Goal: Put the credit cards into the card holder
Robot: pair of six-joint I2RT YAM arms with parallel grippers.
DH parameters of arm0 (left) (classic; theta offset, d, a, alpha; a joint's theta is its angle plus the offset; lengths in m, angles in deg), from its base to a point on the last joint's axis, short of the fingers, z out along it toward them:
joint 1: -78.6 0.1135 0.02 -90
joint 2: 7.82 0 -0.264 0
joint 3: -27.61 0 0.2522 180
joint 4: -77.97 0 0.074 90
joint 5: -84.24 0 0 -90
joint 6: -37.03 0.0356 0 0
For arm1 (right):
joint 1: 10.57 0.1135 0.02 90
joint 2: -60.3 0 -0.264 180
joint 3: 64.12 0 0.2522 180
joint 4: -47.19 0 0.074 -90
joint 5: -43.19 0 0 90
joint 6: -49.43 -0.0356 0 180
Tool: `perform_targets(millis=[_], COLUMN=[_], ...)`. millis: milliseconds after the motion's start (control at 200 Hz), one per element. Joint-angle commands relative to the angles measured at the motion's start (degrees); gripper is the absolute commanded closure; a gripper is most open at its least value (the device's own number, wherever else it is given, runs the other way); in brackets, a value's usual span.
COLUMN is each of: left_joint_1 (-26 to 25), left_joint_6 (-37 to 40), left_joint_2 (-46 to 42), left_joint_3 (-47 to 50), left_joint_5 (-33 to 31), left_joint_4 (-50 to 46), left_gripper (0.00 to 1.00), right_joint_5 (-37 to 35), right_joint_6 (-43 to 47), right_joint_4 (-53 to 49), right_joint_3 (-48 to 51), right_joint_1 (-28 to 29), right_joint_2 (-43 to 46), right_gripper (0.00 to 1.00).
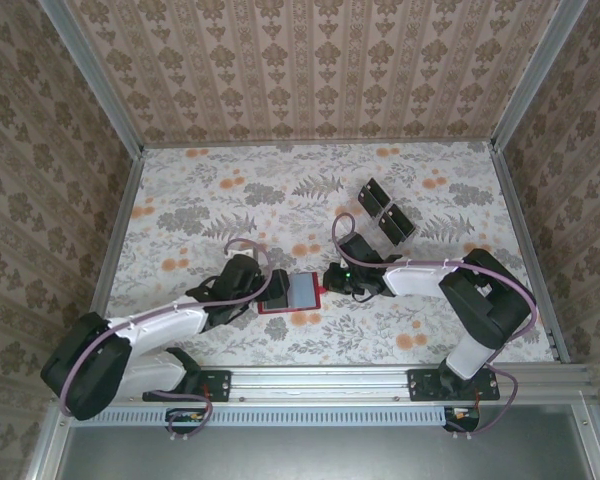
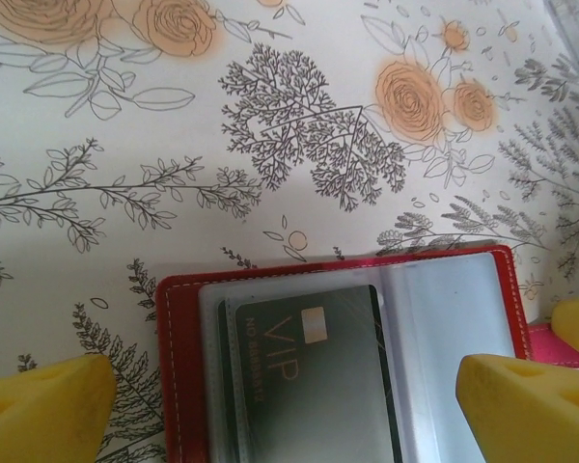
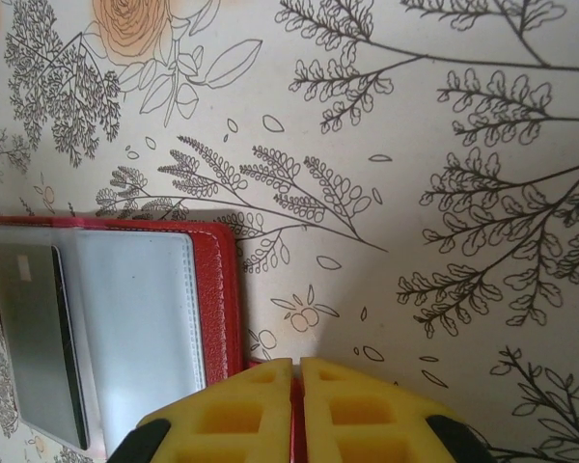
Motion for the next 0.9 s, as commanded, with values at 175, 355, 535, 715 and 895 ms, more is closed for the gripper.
perform_targets(millis=[175,355,535,715,895], left_joint_1=[0.6,0.5,0.4,-0.1,-1.0], left_joint_6=[0.8,0.7,0.5,0.1,-0.4], left_joint_2=[3.4,4.8,4.8,2.2,-1.4], left_joint_3=[0.6,0.5,0.5,0.0,-1.0], left_joint_5=[1.6,1.9,2.5,3.1,1.9], left_joint_4=[4.4,5.2,5.7,6.0,3.9], left_gripper=[0.00,0.00,0.00,0.00,0.00], right_joint_5=[1.2,1.3,1.5,1.9,2.3], right_joint_6=[-1.1,-1.2,-1.2,-1.3,-1.6], right_joint_4=[1.1,1.2,1.5,2.0,2.8], right_joint_3=[0.6,0.4,0.3,-0.2,-0.6], right_joint_1=[0.8,0.9,1.0,1.4,1.8], right_joint_2=[-1.5,-1.9,-2.2,-3.4,-4.4], right_gripper=[0.92,0.93,0.94,0.95,0.97])
